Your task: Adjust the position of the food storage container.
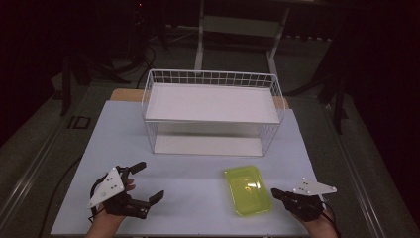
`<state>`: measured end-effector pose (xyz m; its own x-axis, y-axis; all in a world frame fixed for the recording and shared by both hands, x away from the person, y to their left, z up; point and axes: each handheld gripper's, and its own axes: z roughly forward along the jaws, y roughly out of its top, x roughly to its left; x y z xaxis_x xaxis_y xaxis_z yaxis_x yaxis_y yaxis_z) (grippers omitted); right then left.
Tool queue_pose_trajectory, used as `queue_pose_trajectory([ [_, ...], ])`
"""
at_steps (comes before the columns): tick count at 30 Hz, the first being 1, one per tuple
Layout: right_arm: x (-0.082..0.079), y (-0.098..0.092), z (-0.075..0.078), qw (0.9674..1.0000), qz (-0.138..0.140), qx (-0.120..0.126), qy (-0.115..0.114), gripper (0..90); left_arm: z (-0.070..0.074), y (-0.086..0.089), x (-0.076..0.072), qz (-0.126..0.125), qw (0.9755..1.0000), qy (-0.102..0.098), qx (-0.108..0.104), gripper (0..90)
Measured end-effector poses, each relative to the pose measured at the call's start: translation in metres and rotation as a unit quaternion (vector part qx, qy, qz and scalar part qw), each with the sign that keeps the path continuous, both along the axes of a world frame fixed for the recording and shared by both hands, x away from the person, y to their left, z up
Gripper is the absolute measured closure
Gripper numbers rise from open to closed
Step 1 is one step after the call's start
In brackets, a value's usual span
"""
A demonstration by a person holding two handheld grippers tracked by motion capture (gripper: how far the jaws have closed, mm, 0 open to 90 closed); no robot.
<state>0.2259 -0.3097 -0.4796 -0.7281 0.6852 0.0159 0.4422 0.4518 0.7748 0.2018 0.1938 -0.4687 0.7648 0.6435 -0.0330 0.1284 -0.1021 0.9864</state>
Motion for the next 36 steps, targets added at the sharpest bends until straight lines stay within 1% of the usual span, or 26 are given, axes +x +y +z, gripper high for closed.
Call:
queue_pose_trajectory([
  [2,-0.001,-0.001,-0.003,1.0,0.004,-0.004,-0.003,90.0,0.0,0.0,0.0,-0.001,1.0,0.0,-0.001,0.0],
  [5,-0.001,-0.003,-0.008,1.0,0.006,-0.001,0.007,90.0,0.0,-0.001,-0.001,-0.003,1.0,0.0,-0.001,0.0],
  [7,-0.001,-0.003,-0.012,0.9999,0.005,-0.009,0.014,90.0,0.0,-0.001,-0.001,-0.003,1.0,0.0,-0.002,0.0],
  [8,0.0,-0.003,-0.013,0.9998,0.01,-0.006,0.018,90.0,0.0,-0.001,0.0,-0.003,1.0,0.001,-0.003,0.0],
  [14,-0.001,0.004,-0.014,0.9995,0.022,-0.01,0.021,90.0,-0.001,-0.002,0.0,-0.005,1.0,0.002,-0.002,0.0],
  [15,-0.001,0.005,-0.014,0.9994,0.025,-0.006,0.022,90.0,-0.001,-0.002,0.0,-0.005,1.0,0.002,-0.002,0.0],
  [18,-0.002,0.013,-0.013,0.9989,0.04,-0.008,0.022,90.0,-0.001,-0.003,0.0,-0.006,1.0,0.003,0.0,0.0],
  [20,-0.002,0.018,-0.012,0.9985,0.05,-0.012,0.02,90.0,-0.001,-0.004,0.0,-0.008,1.0,0.002,0.001,0.0],
  [24,-0.002,0.029,-0.009,0.9974,0.069,-0.011,0.015,90.0,-0.002,-0.005,0.0,-0.009,0.9999,0.004,0.001,0.0],
  [25,-0.002,0.029,-0.009,0.9974,0.069,-0.011,0.015,90.0,-0.002,-0.005,0.0,-0.009,0.9999,0.004,0.001,0.0],
  [26,-0.002,0.034,-0.008,0.9969,0.078,-0.004,0.016,90.0,-0.002,-0.005,0.0,-0.009,0.9999,0.004,0.002,0.0],
  [27,-0.002,0.035,-0.008,0.9967,0.079,-0.005,0.016,90.0,-0.002,-0.005,0.0,-0.01,0.9999,0.005,0.0,0.0],
  [29,-0.003,0.035,-0.008,0.9966,0.08,-0.007,0.015,90.0,-0.002,-0.005,-0.001,-0.009,0.9999,0.003,0.002,0.0],
  [32,-0.008,0.028,-0.004,0.9968,0.078,-0.004,0.011,90.0,-0.002,-0.005,-0.002,-0.01,0.9999,0.002,0.003,0.0],
  [34,-0.01,0.024,-0.003,0.997,0.076,-0.001,0.014,90.0,-0.002,-0.005,-0.001,-0.01,0.9999,0.004,0.002,0.0],
  [36,-0.013,0.023,-0.005,0.9965,0.082,-0.005,0.018,90.0,-0.002,-0.005,0.0,-0.01,0.9999,0.004,0.002,0.0],
])
